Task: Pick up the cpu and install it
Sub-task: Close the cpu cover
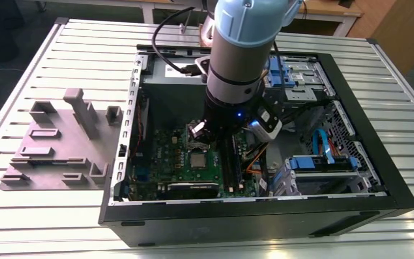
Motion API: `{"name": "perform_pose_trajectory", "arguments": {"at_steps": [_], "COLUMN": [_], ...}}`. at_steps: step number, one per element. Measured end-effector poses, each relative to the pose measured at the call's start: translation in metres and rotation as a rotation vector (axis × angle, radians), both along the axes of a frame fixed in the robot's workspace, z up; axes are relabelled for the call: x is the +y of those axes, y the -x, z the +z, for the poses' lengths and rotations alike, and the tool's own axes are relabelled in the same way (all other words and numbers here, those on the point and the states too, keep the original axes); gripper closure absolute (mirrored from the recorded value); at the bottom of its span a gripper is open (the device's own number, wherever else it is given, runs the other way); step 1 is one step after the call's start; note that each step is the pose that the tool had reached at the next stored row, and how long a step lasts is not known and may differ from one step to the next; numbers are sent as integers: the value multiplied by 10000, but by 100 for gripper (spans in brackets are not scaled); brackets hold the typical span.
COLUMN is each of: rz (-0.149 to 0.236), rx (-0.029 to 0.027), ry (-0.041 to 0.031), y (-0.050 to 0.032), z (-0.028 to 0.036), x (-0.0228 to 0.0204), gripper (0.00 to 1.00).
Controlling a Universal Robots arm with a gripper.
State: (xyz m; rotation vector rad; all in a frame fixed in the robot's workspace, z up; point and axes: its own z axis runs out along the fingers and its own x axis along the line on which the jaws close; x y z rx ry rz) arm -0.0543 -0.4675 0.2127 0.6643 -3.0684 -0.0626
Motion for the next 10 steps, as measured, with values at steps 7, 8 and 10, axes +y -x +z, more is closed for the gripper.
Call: {"name": "perform_pose_trajectory", "arguments": {"at_steps": [7,8,10], "rz": [0,1,2], "rx": [1,0,0], "ry": [2,0,-2], "y": [0,0,-1], "z": [-38,-41,-44], "x": [50,62,74], "gripper": [90,90,90]}}
